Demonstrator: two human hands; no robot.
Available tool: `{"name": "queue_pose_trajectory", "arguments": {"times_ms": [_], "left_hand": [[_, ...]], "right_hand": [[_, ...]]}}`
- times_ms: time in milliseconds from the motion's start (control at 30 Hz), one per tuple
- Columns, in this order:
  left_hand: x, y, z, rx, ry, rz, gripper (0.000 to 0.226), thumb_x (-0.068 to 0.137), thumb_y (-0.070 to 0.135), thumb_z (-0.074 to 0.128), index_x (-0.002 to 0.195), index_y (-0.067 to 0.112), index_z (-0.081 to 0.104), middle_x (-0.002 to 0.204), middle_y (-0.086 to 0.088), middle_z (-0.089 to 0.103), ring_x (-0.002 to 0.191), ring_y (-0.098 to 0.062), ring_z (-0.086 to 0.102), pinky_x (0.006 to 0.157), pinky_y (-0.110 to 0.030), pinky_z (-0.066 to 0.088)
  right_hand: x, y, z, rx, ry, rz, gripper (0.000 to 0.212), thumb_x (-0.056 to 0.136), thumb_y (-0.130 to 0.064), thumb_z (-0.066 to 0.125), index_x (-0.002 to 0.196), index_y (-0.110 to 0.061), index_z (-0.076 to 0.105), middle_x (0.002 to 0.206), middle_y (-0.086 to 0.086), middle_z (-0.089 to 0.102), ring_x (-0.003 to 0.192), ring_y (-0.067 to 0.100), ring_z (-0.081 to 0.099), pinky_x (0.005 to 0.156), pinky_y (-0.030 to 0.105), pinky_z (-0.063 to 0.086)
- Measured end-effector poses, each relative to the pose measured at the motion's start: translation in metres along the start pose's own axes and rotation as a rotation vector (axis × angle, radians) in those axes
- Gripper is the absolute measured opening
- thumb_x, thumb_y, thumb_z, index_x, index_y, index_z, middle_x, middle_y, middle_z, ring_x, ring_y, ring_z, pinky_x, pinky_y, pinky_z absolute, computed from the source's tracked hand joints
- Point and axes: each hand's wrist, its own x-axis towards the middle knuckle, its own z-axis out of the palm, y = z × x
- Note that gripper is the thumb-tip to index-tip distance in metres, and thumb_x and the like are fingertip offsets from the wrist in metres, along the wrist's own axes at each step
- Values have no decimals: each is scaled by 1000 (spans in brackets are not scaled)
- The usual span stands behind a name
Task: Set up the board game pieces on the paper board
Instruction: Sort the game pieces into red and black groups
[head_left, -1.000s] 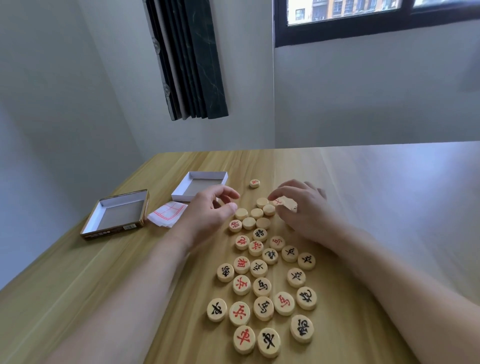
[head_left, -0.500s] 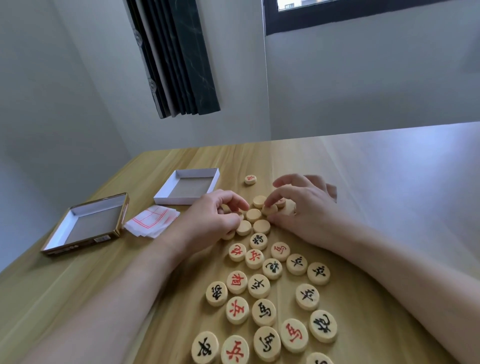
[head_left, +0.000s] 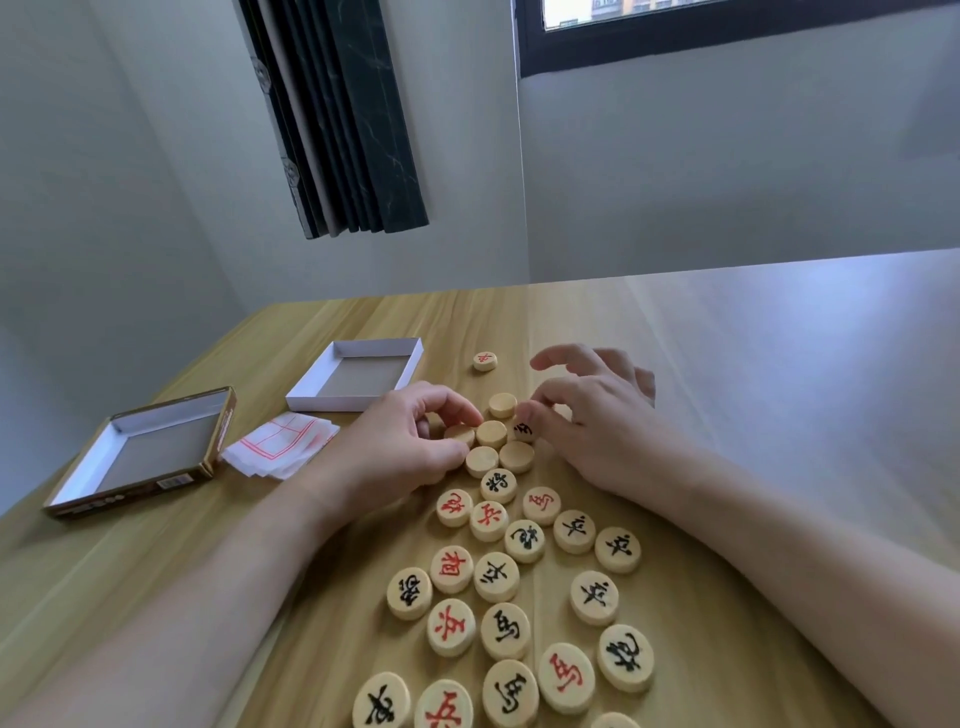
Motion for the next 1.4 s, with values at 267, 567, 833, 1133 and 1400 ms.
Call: {"name": "queue_pose_trajectory", "arguments": {"times_ms": [267,567,833,1133,1400], "left_hand": [[0,1,4,-85,91,25,14,96,18,55,95,23,68,76,7,65,48,-6,49,49,-15,39],[-4,3,1,-133,67,76,19,85,7,63,89,24,70,78,9,60,59,-6,52,56,-18,44],[-6,1,-7,59,-156,89,22,75,34,80,95,37,71,121,24,44,120,3,42,94,-21,36],[-2,-3,-2,13,-26,130,20,82,40,66,85,22,74,111,20,55,114,6,44,85,-12,40],[0,-7,1,-61,-28,118,6,84,29,70,82,24,67,92,5,60,67,-7,56,62,-22,44]], "right_hand": [[-1,-3,-3,22,-6,43,11,95,-43,50,89,-40,58,130,-22,41,125,8,24,98,32,11],[-5,-5,-8,111,-43,-89,8,86,-39,53,86,-42,60,125,-26,40,123,2,21,99,29,8],[-5,3,-17,177,-303,-150,15,79,-48,68,91,-41,63,136,-28,23,120,-12,2,107,34,-1],[-3,2,-17,212,-217,-116,16,89,-46,58,76,-39,65,136,-29,32,127,-4,13,108,38,8],[-3,2,-13,168,-154,-110,17,87,-42,61,70,-39,60,131,-27,41,126,0,20,105,36,12]]}}
